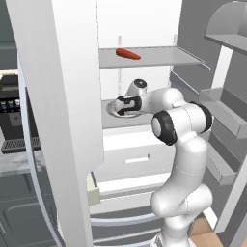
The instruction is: Transport the steak from the fridge to the microwave and turn on the microwave.
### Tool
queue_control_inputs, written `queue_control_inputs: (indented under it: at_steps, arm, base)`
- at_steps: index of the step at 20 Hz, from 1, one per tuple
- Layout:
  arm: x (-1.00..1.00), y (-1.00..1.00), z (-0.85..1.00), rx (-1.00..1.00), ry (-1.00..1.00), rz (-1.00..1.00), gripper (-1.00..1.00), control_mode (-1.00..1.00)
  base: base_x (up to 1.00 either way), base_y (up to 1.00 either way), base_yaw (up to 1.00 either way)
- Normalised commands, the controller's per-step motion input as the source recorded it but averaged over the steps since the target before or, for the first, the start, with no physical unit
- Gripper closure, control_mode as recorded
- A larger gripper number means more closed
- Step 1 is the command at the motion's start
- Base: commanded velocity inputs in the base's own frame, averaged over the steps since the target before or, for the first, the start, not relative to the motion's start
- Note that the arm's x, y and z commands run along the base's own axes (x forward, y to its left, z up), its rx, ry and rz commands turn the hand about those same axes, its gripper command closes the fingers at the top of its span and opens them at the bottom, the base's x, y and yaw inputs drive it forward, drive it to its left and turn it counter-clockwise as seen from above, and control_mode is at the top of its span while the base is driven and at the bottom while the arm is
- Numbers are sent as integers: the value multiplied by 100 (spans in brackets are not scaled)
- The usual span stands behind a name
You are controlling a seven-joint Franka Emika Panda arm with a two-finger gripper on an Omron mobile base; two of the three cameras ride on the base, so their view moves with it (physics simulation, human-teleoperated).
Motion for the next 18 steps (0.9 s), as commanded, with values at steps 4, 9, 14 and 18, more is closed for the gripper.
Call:
queue_control_inputs:
  at_steps: [4,9,14,18]
  arm:
    - [9,0,-5,0,0,0,-100,-100]
    - [7,0,-8,0,0,0,-100,-100]
    - [7,0,-11,0,0,0,-100,-100]
    - [6,0,-10,0,0,0,-100,-100]
  base:
    - [0,0,0]
    - [0,0,0]
    - [0,0,0]
    - [0,0,0]
